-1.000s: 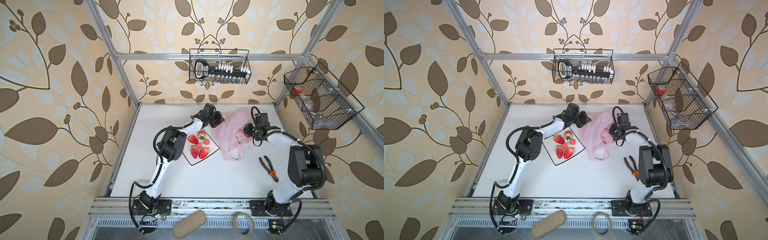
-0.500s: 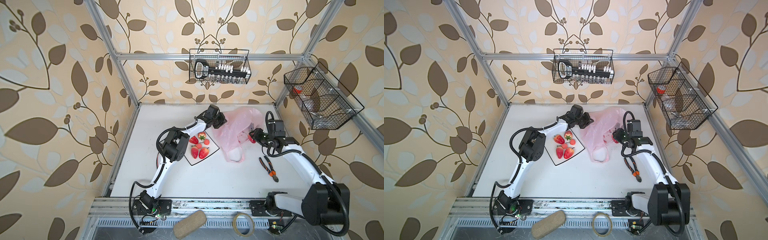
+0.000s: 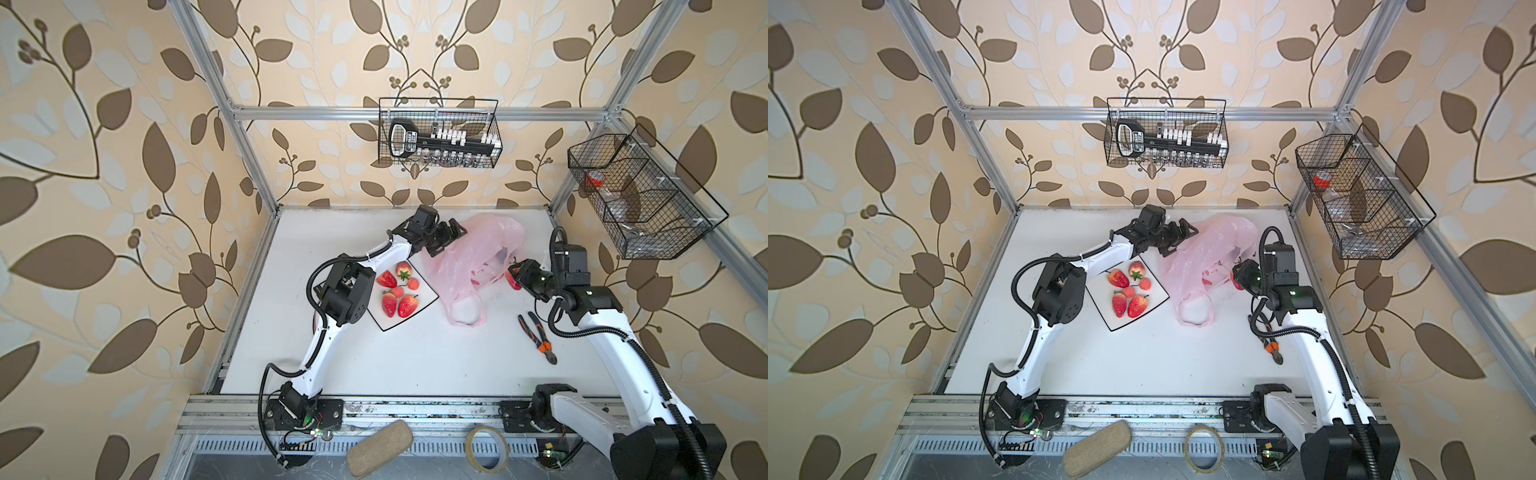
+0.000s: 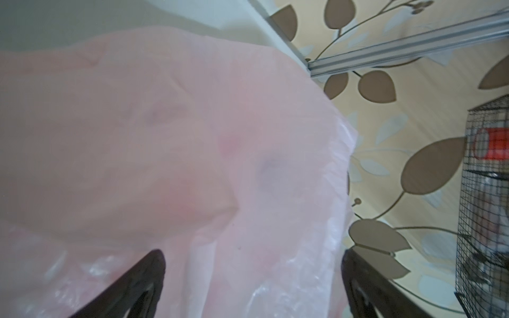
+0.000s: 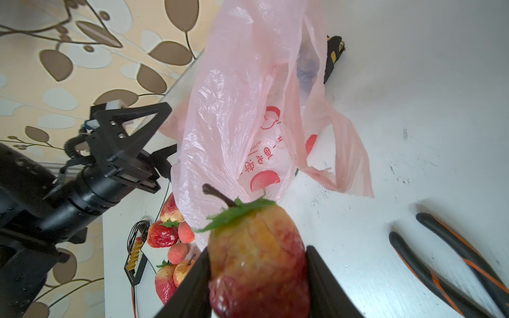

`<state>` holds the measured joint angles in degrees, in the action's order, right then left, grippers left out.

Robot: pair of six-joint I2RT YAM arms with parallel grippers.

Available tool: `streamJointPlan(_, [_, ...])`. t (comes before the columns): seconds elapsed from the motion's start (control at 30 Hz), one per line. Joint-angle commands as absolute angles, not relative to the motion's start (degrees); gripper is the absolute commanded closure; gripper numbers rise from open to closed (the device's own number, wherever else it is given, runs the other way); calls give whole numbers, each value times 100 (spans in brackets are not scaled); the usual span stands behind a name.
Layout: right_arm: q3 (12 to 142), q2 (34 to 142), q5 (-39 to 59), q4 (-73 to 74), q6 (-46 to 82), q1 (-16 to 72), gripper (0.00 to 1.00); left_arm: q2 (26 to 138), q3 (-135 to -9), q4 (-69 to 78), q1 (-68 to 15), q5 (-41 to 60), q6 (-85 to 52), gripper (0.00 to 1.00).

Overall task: Take the fake fruits out of the plastic bag
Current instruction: 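Pull the pear out with the right gripper while the left releases the handle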

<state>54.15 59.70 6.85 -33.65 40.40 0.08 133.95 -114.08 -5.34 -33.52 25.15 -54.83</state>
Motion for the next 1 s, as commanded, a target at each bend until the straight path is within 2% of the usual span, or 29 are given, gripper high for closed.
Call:
streamJointPlan(0.0, [5819, 6053, 494, -3461, 3813, -8, 55, 12244, -11584, -716, -3296, 2708, -4721, 1])
streamJointPlan(0.27, [6105, 6267, 513, -3454, 3442, -2, 55, 10990, -11437, -2059, -3285, 1960, -3204, 1])
streamJointPlan(0.57, [6408, 6396, 559, -3445, 3060, 168, 56, 9679, -10629, -2803, -3197, 814, -2480, 1])
streamJointPlan(0.7, [6829, 6689, 133, -3511, 2834, 931, 55, 9136, -10028, -2966, -2839, 267, -2709, 1])
streamJointPlan(0.97, [7516, 7714, -491, -3075, 2599, 3053, 56, 8042, -8541, -3197, -1496, -365, -3555, 1])
